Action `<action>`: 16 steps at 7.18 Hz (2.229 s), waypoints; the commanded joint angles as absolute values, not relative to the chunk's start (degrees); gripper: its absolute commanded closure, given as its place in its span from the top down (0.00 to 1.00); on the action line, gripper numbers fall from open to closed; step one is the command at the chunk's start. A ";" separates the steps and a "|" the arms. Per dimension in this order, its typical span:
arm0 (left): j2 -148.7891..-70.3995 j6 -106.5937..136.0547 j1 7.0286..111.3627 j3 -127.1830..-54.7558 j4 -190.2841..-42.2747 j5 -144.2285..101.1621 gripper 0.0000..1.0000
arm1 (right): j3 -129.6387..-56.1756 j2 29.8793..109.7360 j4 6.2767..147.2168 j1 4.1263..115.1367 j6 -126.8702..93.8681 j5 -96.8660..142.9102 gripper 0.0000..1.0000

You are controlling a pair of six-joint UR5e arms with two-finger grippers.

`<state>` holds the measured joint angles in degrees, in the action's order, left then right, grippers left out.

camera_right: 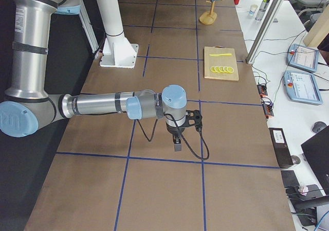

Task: Hang cup on storage rack
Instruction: 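Slide the mug onto the rack peg with the left gripper, then open the left gripper and pull it back from the rack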

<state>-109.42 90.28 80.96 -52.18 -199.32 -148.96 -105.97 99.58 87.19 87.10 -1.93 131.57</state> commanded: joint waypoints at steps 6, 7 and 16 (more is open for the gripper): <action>-109.07 25.94 84.27 -52.56 -169.08 -143.53 0.99 | -105.56 99.40 87.28 87.10 -2.11 131.75 1.00; -108.72 19.49 84.90 -52.56 -164.05 -143.53 0.99 | -105.56 99.40 87.28 87.01 -2.11 131.75 1.00; -107.49 -16.49 85.16 -65.77 -110.32 -134.15 0.99 | -105.64 99.40 87.28 87.01 -2.02 131.75 1.00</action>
